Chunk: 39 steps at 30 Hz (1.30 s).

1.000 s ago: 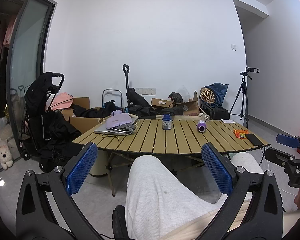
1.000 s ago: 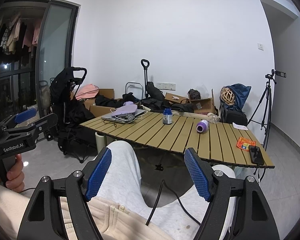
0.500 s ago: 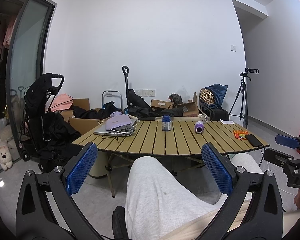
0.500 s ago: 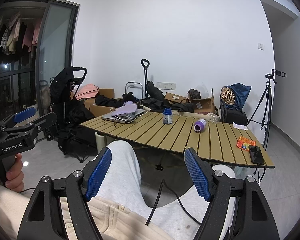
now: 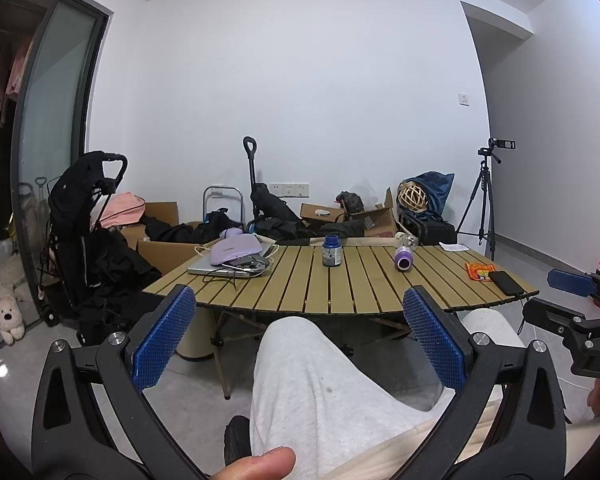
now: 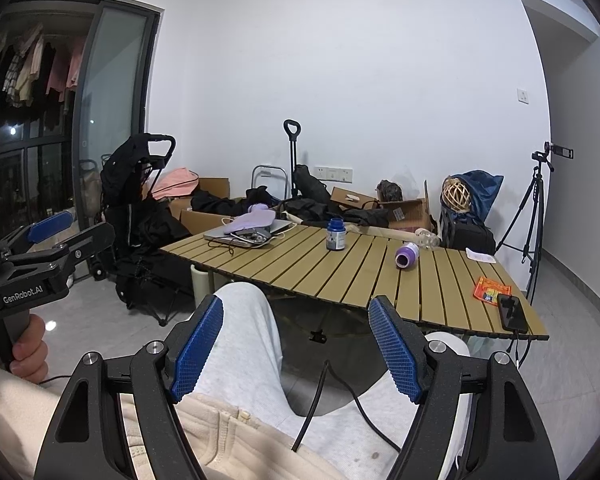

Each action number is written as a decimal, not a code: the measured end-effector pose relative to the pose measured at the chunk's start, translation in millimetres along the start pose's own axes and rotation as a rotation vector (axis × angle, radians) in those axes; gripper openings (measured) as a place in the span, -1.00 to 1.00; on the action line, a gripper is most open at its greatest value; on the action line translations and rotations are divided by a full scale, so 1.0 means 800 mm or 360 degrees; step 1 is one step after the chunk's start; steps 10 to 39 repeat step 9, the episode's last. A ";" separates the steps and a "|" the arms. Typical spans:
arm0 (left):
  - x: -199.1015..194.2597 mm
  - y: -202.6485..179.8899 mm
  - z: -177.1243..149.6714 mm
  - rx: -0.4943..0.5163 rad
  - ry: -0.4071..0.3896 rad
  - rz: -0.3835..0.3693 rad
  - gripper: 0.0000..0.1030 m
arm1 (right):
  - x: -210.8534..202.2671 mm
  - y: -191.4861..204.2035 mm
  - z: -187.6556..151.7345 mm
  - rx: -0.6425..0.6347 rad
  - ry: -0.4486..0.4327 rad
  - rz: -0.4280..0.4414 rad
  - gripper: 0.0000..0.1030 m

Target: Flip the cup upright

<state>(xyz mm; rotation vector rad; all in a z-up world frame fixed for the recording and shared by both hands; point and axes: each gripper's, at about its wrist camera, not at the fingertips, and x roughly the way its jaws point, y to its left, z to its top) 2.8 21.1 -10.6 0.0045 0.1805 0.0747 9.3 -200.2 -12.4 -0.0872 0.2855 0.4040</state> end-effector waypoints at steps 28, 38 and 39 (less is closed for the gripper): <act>0.000 0.001 0.001 -0.0004 -0.0010 0.0007 1.00 | 0.000 -0.002 0.000 -0.0007 0.0002 0.0004 0.56; 0.000 0.001 0.001 -0.0004 -0.0010 0.0007 1.00 | 0.000 -0.002 0.000 -0.0007 0.0002 0.0004 0.56; 0.000 0.001 0.001 -0.0004 -0.0010 0.0007 1.00 | 0.000 -0.002 0.000 -0.0007 0.0002 0.0004 0.56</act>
